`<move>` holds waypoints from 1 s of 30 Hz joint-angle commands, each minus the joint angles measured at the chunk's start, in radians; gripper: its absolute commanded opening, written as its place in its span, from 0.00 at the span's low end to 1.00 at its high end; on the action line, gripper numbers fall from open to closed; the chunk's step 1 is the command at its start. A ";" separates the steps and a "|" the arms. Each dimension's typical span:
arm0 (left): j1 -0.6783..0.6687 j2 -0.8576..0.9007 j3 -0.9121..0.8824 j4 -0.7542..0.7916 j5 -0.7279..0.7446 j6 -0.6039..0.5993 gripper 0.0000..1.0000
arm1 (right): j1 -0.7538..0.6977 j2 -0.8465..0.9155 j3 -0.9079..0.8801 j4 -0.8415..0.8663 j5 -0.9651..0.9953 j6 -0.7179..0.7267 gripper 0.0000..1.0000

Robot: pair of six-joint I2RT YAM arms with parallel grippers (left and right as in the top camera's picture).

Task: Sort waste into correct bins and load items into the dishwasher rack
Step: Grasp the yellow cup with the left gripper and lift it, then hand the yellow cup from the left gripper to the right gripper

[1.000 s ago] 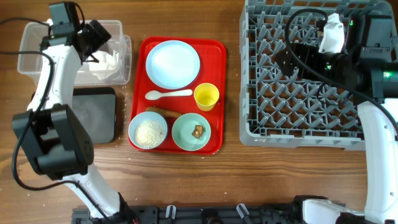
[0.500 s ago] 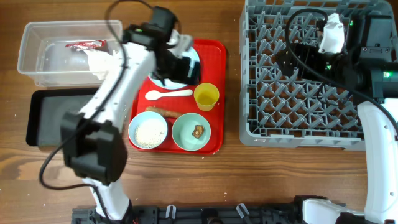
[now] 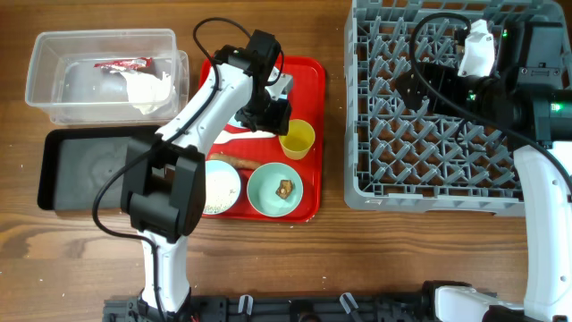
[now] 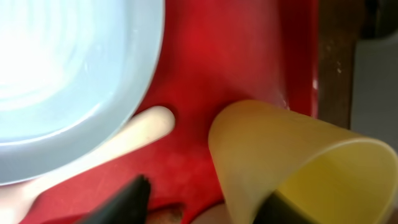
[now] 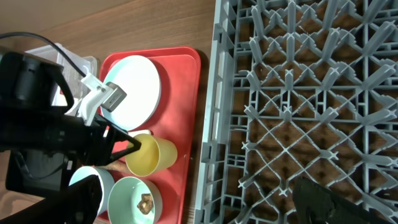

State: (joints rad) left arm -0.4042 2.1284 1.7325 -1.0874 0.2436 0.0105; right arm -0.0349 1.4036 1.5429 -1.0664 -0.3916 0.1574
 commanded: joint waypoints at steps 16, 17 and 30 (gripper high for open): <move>0.150 -0.023 0.032 0.052 0.787 -0.152 0.04 | -0.002 0.025 0.018 0.063 -0.060 0.024 1.00; 0.168 -0.023 0.032 0.056 0.842 -0.149 0.04 | -0.002 0.034 0.016 0.082 -0.084 0.018 1.00; 0.225 -0.023 0.032 0.146 1.318 -0.150 0.04 | 0.114 0.261 0.003 0.278 -0.689 -0.153 0.99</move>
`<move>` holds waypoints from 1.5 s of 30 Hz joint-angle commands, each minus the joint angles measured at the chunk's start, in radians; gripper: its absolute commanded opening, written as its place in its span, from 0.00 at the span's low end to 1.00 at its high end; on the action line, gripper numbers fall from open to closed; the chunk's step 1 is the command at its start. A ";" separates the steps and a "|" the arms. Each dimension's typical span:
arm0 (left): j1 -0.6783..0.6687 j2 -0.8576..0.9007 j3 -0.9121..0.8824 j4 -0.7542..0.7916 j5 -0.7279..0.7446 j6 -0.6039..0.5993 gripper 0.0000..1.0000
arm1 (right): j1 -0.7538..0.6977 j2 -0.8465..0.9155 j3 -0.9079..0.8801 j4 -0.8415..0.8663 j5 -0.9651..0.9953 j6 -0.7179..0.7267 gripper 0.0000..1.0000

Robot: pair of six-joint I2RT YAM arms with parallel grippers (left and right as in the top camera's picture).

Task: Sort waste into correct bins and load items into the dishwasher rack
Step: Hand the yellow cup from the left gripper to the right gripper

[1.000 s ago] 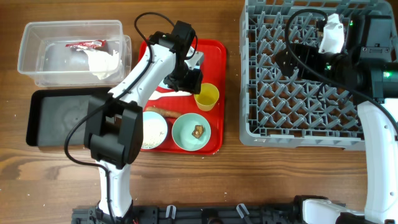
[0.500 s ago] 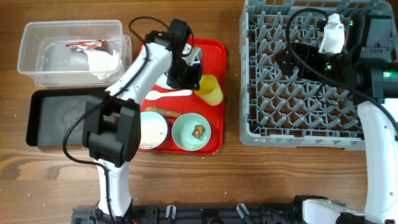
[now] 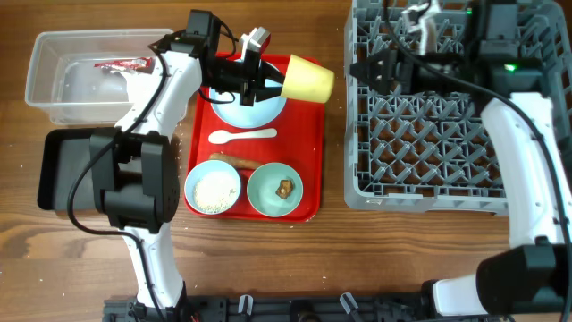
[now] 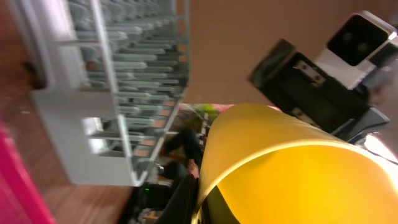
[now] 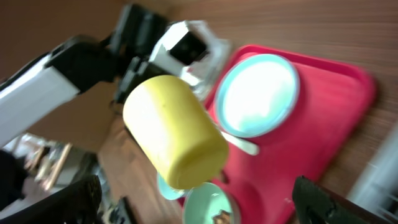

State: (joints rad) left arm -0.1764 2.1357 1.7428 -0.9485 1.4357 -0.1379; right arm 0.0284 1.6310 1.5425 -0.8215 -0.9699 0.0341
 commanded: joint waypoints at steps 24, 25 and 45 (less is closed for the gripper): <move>-0.002 -0.030 0.022 0.044 0.141 -0.054 0.04 | 0.216 0.079 0.000 0.177 0.132 -0.035 0.55; -0.002 -0.030 0.022 0.044 0.141 -0.054 0.04 | 0.216 0.080 0.000 0.174 0.131 -0.034 0.55; -0.009 -0.034 0.023 0.850 0.141 -0.799 0.04 | -0.002 0.080 -0.116 0.544 -0.264 0.346 0.85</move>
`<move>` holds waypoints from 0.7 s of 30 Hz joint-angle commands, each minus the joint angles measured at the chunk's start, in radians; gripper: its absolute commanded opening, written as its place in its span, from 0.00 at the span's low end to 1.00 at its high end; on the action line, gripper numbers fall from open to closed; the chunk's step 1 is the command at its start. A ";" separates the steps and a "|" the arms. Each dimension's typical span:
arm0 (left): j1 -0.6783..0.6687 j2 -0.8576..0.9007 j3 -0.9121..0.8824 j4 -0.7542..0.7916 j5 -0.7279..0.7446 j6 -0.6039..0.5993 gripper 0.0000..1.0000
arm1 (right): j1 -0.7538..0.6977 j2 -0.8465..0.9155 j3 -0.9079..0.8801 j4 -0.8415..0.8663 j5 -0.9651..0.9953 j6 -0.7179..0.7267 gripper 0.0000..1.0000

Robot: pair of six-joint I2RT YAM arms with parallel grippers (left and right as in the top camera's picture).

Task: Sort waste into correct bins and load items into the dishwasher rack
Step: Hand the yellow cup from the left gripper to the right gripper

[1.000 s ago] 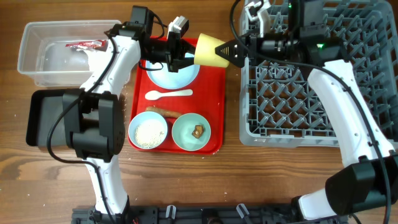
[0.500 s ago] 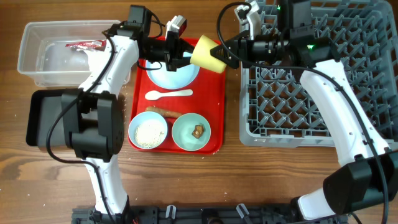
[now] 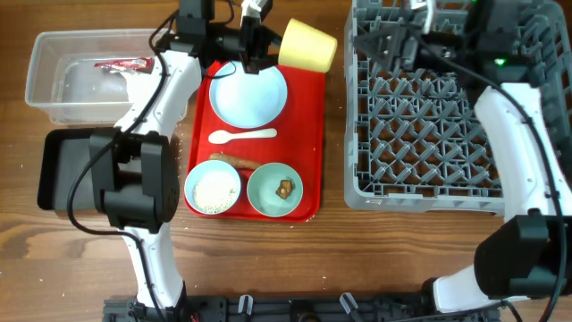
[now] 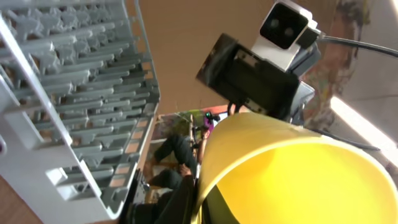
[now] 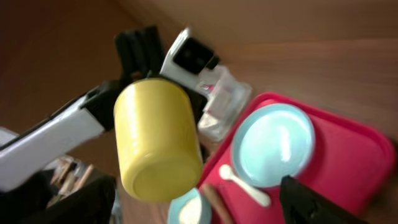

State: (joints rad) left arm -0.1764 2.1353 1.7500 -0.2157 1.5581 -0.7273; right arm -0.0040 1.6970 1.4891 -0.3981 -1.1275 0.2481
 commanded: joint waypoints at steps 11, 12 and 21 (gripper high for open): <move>-0.025 -0.034 0.016 0.229 0.015 -0.275 0.04 | 0.119 0.014 -0.106 0.388 -0.140 0.279 0.84; -0.027 -0.034 0.016 0.229 0.015 -0.276 0.04 | 0.129 0.014 -0.106 0.386 -0.121 0.279 0.83; -0.031 -0.034 0.016 0.228 0.016 -0.276 0.04 | 0.149 0.016 -0.107 0.389 -0.084 0.250 0.69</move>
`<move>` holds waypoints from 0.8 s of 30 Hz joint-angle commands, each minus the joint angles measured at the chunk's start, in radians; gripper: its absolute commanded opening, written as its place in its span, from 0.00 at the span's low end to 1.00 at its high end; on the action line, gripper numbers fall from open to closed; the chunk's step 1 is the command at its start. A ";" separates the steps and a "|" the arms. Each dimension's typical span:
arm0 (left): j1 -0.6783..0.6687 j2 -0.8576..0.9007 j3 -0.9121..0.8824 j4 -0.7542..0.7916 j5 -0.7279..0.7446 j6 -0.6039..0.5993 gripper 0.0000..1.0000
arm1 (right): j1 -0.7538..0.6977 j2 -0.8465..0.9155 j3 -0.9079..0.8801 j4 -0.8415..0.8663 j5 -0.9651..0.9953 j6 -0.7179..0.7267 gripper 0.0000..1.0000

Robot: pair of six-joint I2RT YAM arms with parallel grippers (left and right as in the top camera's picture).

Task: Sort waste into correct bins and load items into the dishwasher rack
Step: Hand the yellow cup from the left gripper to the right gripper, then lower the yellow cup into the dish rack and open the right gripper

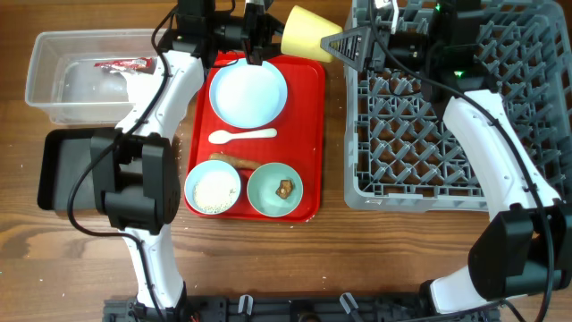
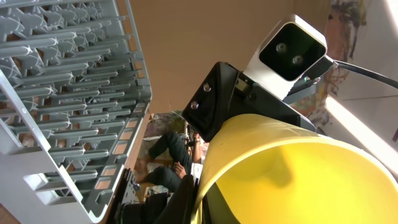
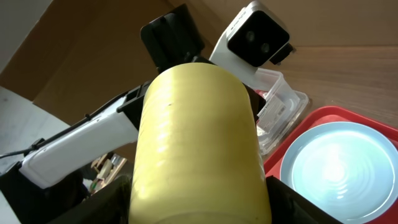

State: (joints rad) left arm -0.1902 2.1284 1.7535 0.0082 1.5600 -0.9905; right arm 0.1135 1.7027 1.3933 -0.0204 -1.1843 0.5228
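A yellow cup (image 1: 304,31) hangs on its side in the air between the red tray (image 1: 313,134) and the grey dishwasher rack (image 1: 429,116). My left gripper (image 1: 265,27) is shut on its rim, one finger inside the cup (image 2: 298,180). My right gripper (image 1: 335,43) reaches in from the rack side. In the right wrist view its two dark fingers sit against both sides of the cup (image 3: 199,143), near its closed end.
On the tray lie a pale blue plate (image 1: 248,96), a white spoon (image 1: 241,136), a brown scrap (image 1: 234,161), a bowl of white grains (image 1: 213,190) and a green bowl (image 1: 274,190) with a food bit. A clear bin (image 1: 36,80) and a black tray (image 1: 80,170) stand left.
My right gripper has come left from over the rack's edge to the cup, and its fingers now flank and touch it. The left gripper still holds the cup in about the same place.
First my left gripper was down at the yellow cup standing on the red tray, the right one over the rack. Then the left held the cup in the air above the plate, then nearer the rack. Now the right gripper has closed in on the cup's other end.
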 commanded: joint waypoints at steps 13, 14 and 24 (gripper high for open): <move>-0.029 -0.027 0.012 0.004 0.017 -0.013 0.04 | 0.072 0.011 -0.011 0.066 0.017 -0.029 0.57; -0.029 -0.027 0.012 0.004 0.017 -0.013 0.06 | 0.072 0.011 -0.011 0.069 0.017 -0.029 0.56; -0.005 -0.027 0.012 0.004 0.017 -0.013 0.44 | -0.086 0.010 -0.011 0.038 -0.017 -0.052 0.54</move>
State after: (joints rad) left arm -0.2108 2.1281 1.7535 0.0074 1.5600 -1.0084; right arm 0.0753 1.7027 1.3823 0.0380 -1.1656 0.5076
